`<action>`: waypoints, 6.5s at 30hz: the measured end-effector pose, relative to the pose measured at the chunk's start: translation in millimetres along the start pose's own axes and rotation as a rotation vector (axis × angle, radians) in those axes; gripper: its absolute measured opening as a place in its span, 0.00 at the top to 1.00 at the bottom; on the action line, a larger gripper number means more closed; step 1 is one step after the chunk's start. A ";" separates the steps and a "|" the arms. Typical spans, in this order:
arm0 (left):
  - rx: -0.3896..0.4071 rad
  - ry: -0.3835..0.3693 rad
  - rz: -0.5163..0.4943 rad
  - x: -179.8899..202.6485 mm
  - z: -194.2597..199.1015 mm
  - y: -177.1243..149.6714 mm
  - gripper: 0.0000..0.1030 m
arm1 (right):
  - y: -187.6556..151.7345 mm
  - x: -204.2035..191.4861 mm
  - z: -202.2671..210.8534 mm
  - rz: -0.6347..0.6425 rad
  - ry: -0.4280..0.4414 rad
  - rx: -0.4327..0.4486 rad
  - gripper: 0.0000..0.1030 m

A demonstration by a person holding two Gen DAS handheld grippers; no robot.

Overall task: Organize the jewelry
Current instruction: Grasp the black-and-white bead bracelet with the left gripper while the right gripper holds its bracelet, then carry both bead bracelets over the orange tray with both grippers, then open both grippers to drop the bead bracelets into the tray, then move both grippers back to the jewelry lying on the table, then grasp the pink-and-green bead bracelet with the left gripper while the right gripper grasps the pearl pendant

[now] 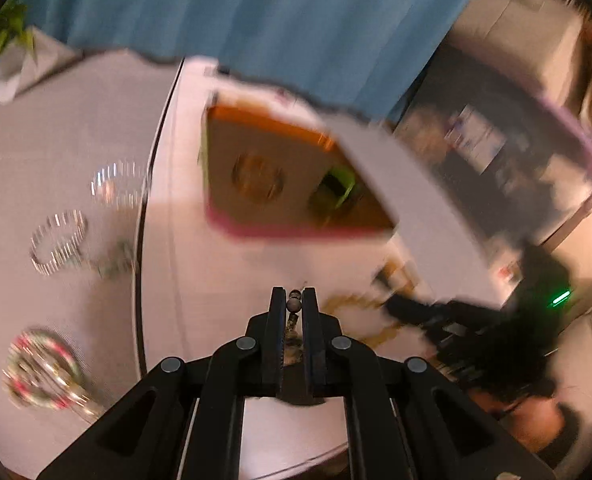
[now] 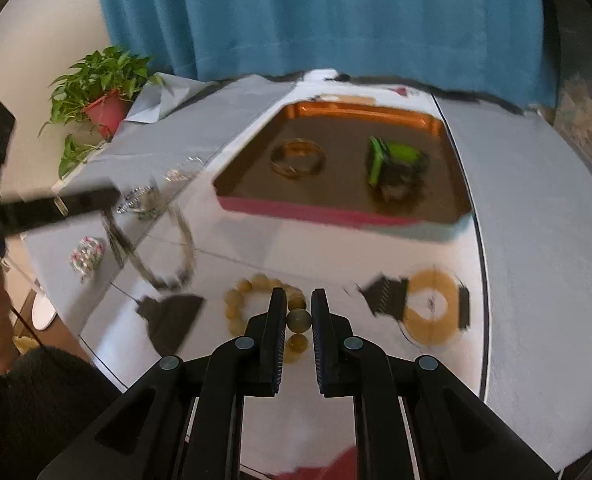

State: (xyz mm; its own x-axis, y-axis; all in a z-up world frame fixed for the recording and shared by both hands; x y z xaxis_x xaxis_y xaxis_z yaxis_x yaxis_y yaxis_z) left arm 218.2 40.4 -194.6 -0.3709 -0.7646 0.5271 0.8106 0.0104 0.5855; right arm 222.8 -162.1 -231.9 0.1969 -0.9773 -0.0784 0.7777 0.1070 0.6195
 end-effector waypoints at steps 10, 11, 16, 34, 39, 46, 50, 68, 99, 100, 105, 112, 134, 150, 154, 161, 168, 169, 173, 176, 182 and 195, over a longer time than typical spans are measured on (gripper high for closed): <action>-0.090 0.217 -0.093 2.9 -31.8 -14.5 0.74 | -7.5 -3.8 -17.2 0.127 -0.022 0.006 0.84; -0.093 0.218 -0.122 6.2 -34.4 -14.4 0.65 | -6.7 -6.3 -18.2 0.146 -0.029 0.016 0.83; -0.086 0.328 -0.190 12.7 -45.7 -16.7 0.80 | -5.1 -16.0 -21.6 0.193 -0.030 0.066 0.73; 0.020 0.245 -0.087 79.4 -2.0 21.6 0.95 | 34.6 21.1 55.1 -0.103 -0.013 0.130 0.88; 0.087 0.231 -0.141 113.6 22.3 47.9 0.94 | 56.5 23.9 98.1 -0.121 -0.010 0.187 0.88; 0.170 0.208 -0.225 145.7 45.0 82.0 0.94 | 85.5 18.5 136.8 -0.095 0.011 0.251 0.88; 0.199 0.191 -0.240 154.2 46.9 95.9 0.94 | 98.2 14.0 147.3 -0.071 0.040 0.283 0.88; 0.228 0.086 -0.204 100.4 9.0 113.7 0.94 | 119.9 42.2 79.1 -0.066 0.004 0.230 0.88; -0.027 0.263 -0.053 -7.6 -132.4 86.5 0.95 | 95.1 59.4 -97.0 -0.085 0.089 -0.002 0.88; -0.028 0.268 -0.053 -8.2 -134.7 88.7 0.95 | 95.6 57.7 -97.2 -0.071 0.069 0.001 0.88; -0.019 0.310 -0.088 -3.9 -145.1 94.4 0.94 | 99.9 44.5 -97.7 0.009 0.007 0.028 0.88; -0.030 0.321 -0.083 3.7 -147.6 98.3 0.60 | 102.4 48.6 -96.4 -0.024 -0.012 0.012 0.83; 0.156 0.342 -0.140 50.9 26.5 6.6 0.28 | -3.5 7.5 73.2 -0.045 0.021 0.112 0.15; 0.156 0.337 0.130 -97.4 142.5 -57.0 0.75 | -7.3 -97.6 60.2 0.071 0.238 0.088 0.43; 0.099 0.291 0.074 -94.9 127.5 -60.1 0.80 | 1.4 -139.6 34.6 0.129 0.312 0.036 0.59; 0.038 0.366 -0.012 -98.5 109.0 -51.4 0.79 | 13.6 -201.7 4.7 0.252 0.375 -0.002 0.65; 0.005 0.322 -0.038 -112.3 100.3 -42.8 0.87 | 16.9 -228.7 -19.6 0.311 0.373 -0.029 0.77; -0.001 0.320 -0.042 -112.0 98.1 -40.6 0.89 | 17.8 -230.5 -19.8 0.320 0.359 -0.027 0.86; 0.022 0.330 -0.032 -106.9 95.9 -28.1 0.90 | 17.4 -222.2 -12.7 0.331 0.314 0.002 0.89; 0.067 0.269 -0.007 -98.3 99.0 -16.5 0.90 | 22.2 -194.5 -8.2 0.259 0.275 0.004 0.89; 0.091 0.194 -0.071 -53.8 84.8 -4.0 0.90 | 14.3 -112.2 9.3 0.145 0.147 0.016 0.89; -0.086 0.207 -0.108 -34.0 16.2 -12.0 0.88 | 6.0 -78.0 4.3 0.162 0.092 0.004 0.88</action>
State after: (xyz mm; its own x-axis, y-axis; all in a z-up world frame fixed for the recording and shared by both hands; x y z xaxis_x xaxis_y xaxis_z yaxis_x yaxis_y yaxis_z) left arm 213.7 76.6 -209.6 -0.3642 -0.8741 0.3213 0.8101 -0.1272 0.5723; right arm 209.6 -86.0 -218.7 0.3734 -0.9264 -0.0485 0.7291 0.2607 0.6328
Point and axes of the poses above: each gripper's, at about its wrist camera, not at the fingertips, and z roughly against the way its jaws point, x to its right, y to its top, the point moved 1 cm from there along -z, roughly the way its jaws point, and after that the axes turned 12 degrees about -y, right-handed, at the moved point
